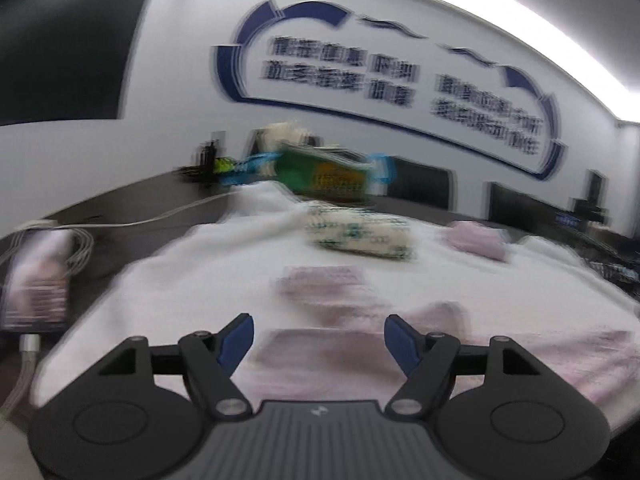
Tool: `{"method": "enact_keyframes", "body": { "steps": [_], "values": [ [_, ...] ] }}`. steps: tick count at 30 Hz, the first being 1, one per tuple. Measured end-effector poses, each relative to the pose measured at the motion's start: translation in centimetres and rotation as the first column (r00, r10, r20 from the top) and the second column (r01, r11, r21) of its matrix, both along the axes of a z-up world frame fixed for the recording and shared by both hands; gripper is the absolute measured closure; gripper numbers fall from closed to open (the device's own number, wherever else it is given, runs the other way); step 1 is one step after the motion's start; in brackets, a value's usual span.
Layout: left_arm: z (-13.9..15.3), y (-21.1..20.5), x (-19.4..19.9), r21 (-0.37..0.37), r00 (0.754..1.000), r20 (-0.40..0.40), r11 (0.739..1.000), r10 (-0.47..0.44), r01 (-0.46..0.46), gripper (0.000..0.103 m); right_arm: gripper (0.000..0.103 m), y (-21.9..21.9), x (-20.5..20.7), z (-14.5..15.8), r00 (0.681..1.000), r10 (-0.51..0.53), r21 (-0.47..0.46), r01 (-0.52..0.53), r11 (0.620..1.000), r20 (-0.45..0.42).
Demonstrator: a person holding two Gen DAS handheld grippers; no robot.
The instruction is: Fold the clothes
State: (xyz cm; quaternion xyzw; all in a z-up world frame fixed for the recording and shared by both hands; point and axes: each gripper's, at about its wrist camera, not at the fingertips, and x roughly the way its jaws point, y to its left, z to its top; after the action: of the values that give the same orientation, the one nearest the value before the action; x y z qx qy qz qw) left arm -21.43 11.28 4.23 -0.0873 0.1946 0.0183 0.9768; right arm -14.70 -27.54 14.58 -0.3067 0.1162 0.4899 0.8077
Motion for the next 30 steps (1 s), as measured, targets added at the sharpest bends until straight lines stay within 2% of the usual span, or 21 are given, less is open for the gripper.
{"method": "enact_keyframes", "body": {
  "steps": [2, 4, 9, 10, 12, 13, 14, 16, 18, 19, 20, 23, 26, 28, 30],
  "values": [
    [-0.2, 1.3, 0.8, -0.071, 1.000, -0.014, 0.997, 0.005, -0.006, 0.032, 0.024, 3.5, -0.7, -2.2, 0.994, 0.107, -0.006, -0.107, 0.994, -0.009],
    [-0.4, 2.7, 1.6, -0.141, 1.000, -0.027, 0.990, 0.008, -0.012, 0.032, 0.024, 6.8, -0.7, -4.0, 0.988, 0.148, -0.005, -0.148, 0.989, -0.042],
    [-0.8, 5.8, 3.5, -0.315, 0.999, -0.053, 0.949, -0.004, -0.013, 0.033, 0.024, 13.8, -0.7, -8.0, 0.991, 0.079, 0.006, -0.079, 0.997, -0.106],
    [-0.8, 6.0, 3.7, -0.320, 0.998, -0.056, 0.947, -0.009, -0.010, 0.033, 0.024, 14.6, -1.0, -8.4, 0.991, 0.066, 0.012, -0.066, 0.998, -0.112],
    [-1.1, 5.4, 4.4, -0.288, 0.995, -0.092, 0.957, -0.042, 0.014, 0.041, 0.024, 16.2, -1.2, -9.0, 0.994, 0.037, 0.004, -0.037, 0.999, -0.106],
    [-1.3, 5.0, 4.7, -0.271, 0.991, -0.114, 0.962, -0.065, 0.032, 0.055, 0.025, 17.1, -1.2, -9.2, 0.995, 0.022, -0.002, -0.022, 1.000, -0.101],
    [-1.6, 4.6, 4.9, -0.254, 0.987, -0.137, 0.966, -0.088, 0.051, 0.064, 0.025, 17.8, -1.3, -9.2, 0.995, 0.008, -0.006, -0.009, 1.000, -0.097],
    [-2.1, 3.8, 5.4, -0.223, 0.976, -0.179, 0.971, -0.128, 0.086, 0.065, 0.025, 18.2, -0.8, -8.5, 0.995, -0.019, -0.001, 0.019, 1.000, -0.096],
    [-2.7, 3.1, 5.0, -0.201, 0.972, -0.192, 0.975, -0.133, 0.094, 0.074, 0.025, 18.4, 0.3, -7.7, 0.994, -0.052, 0.010, 0.053, 0.999, -0.095],
    [-2.9, 2.8, 4.7, -0.185, 0.971, -0.201, 0.978, -0.131, 0.093, 0.088, 0.025, 18.5, 1.1, -7.1, 0.993, -0.071, 0.017, 0.072, 0.997, -0.096],
    [-3.0, 2.6, 4.4, -0.168, 0.970, -0.206, 0.981, -0.127, 0.093, 0.094, 0.025, 18.5, 2.0, -6.5, 0.991, -0.089, 0.026, 0.092, 0.995, -0.099],
    [-3.1, 1.9, 2.9, -0.124, 0.976, -0.187, 0.988, -0.115, 0.092, 0.101, 0.025, 18.9, 5.3, -5.0, 0.981, -0.135, 0.050, 0.143, 0.988, -0.140],
    [-3.3, 2.0, 2.2, -0.120, 0.979, -0.191, 0.992, -0.070, 0.048, 0.102, 0.025, 20.7, 9.2, -4.7, 0.960, -0.158, 0.062, 0.176, 0.982, -0.229],
    [-3.2, 2.0, 1.7, -0.116, 0.980, -0.190, 0.993, -0.055, 0.034, 0.102, 0.025, 22.9, 11.7, -5.5, 0.938, -0.171, 0.042, 0.192, 0.980, -0.302],
    [-2.9, 2.0, 1.3, -0.108, 0.982, -0.184, 0.994, -0.049, 0.030, 0.102, 0.026, 25.1, 13.6, -7.2, 0.919, -0.186, -0.015, 0.193, 0.981, -0.349]
  ]
}}
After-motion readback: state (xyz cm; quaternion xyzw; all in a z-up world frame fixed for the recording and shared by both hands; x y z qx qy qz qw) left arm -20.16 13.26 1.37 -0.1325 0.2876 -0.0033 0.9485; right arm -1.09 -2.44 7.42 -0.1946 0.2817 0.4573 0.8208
